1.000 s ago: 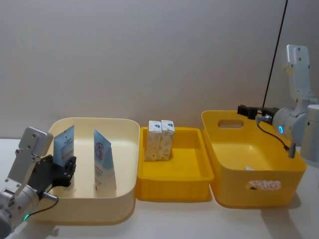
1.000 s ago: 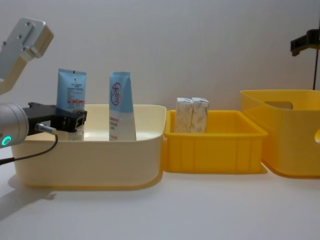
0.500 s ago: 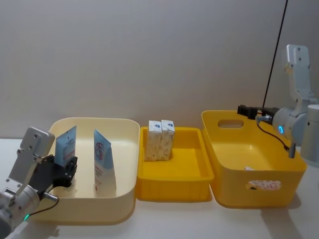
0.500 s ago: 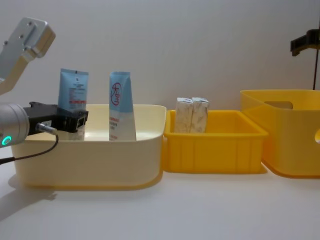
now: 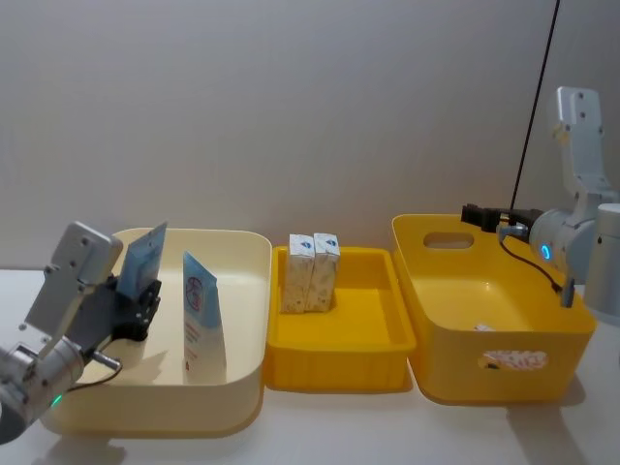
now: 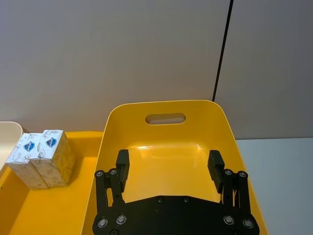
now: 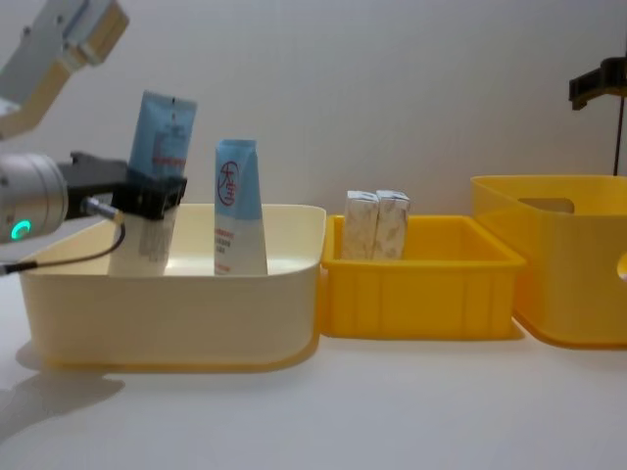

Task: Bimanual collaborative sorting of washing and personal care products

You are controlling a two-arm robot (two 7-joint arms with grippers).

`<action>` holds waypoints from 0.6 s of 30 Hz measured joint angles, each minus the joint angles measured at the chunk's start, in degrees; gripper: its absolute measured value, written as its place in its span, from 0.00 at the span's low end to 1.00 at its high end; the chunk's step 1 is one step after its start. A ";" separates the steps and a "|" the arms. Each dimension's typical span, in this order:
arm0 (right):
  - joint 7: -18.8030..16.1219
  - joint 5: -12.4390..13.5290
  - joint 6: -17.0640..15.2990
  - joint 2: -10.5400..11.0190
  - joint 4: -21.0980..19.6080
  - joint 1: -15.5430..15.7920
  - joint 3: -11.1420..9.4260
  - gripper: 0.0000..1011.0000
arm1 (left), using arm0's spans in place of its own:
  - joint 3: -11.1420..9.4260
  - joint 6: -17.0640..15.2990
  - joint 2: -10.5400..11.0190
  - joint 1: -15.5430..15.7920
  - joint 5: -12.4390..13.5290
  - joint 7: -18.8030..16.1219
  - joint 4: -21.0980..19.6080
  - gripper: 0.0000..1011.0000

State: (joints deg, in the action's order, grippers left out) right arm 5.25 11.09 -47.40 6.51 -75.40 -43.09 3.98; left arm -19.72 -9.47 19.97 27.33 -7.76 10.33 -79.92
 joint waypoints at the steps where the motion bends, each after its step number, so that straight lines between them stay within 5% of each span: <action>1: 0.00 0.00 0.00 0.00 0.00 0.00 0.00 0.99 | -0.01 0.00 0.04 0.05 0.23 -0.06 -0.31 0.31; 18: -0.38 -0.17 0.69 -0.08 0.00 -0.08 0.14 0.99 | -0.57 1.96 0.40 2.79 4.57 -1.26 -4.65 0.31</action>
State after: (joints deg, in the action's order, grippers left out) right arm 4.87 10.92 -46.72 6.44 -75.40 -43.16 4.12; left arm -20.30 -7.51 20.38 30.12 -3.19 9.07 -84.57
